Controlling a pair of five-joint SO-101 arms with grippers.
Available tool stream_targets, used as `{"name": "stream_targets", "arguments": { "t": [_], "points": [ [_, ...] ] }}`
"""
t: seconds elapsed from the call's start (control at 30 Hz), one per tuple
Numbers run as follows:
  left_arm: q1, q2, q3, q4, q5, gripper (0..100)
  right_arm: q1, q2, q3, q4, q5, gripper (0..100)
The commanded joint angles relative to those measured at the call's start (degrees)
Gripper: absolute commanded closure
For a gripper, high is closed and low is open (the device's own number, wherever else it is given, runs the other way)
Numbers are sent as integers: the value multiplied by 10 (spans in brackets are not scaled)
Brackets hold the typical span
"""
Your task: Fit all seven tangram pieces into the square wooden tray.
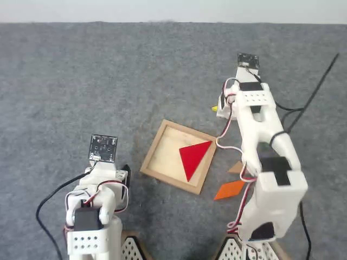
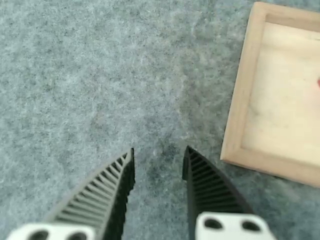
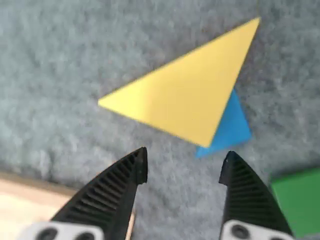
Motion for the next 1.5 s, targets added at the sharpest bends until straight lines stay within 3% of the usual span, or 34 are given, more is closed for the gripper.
{"name": "stream_targets", "arguments": {
  "t": [0.0, 0.33, 0.63, 0.83, 0.97, 1.13, 1.2, 1.33, 1.47],
  "points": [
    [1, -16, -5, 5, -4, 847, 3, 36, -92, 2, -44, 751],
    [1, -16, -5, 5, -4, 847, 6, 167, -200, 7, -55, 753],
    [1, -16, -5, 5, -4, 847, 6, 182, -212, 9, -51, 751],
    [1, -16, -5, 5, -4, 847, 7, 182, -309, 130, 10, 750],
    [1, -16, -5, 5, -4, 847, -2, 182, -367, 166, -63, 753],
    [1, -16, -5, 5, -4, 847, -9, 182, -386, 142, -287, 749],
    [1, -16, -5, 5, -4, 847, -9, 185, -383, 123, -342, 726],
    [1, -16, -5, 5, -4, 847, -10, 210, -386, 89, -370, 644],
    [1, -16, -5, 5, -4, 847, -7, 240, -386, 58, -369, 630]
  ]
}}
